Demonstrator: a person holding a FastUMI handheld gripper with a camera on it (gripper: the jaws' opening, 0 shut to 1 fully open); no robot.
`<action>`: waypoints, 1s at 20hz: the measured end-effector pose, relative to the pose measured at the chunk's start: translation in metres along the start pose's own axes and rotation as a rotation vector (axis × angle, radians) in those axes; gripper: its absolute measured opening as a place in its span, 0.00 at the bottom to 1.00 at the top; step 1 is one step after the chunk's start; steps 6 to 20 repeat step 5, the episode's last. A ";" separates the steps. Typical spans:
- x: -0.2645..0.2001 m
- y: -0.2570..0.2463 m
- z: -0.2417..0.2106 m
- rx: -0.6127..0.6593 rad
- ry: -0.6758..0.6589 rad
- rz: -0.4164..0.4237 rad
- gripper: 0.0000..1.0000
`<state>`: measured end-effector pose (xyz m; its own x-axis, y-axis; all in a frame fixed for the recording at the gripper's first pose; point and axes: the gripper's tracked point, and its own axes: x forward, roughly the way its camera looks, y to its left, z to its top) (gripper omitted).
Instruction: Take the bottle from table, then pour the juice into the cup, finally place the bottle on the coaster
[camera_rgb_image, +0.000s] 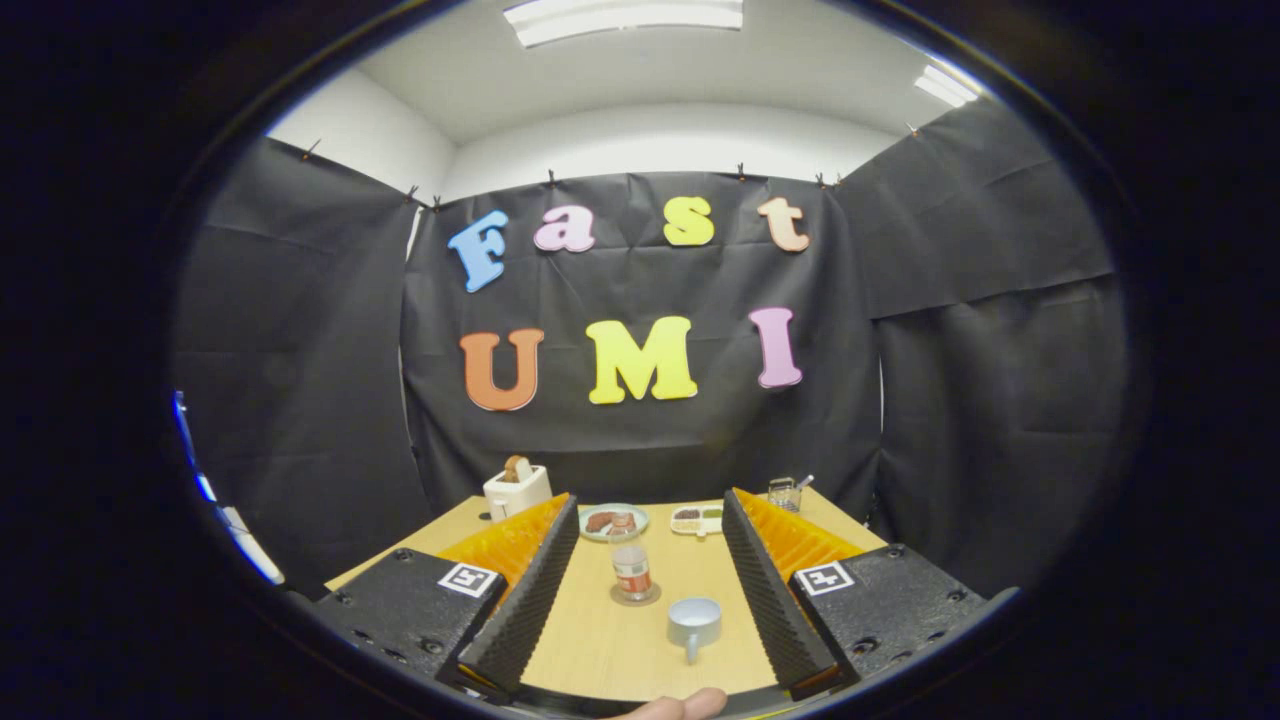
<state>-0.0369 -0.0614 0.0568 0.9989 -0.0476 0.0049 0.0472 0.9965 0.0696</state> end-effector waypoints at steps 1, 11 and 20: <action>0.000 0.001 0.001 -0.002 -0.001 0.000 0.93; 0.002 0.001 -0.001 0.003 0.002 0.001 0.93; 0.002 0.001 -0.001 0.003 0.002 0.001 0.93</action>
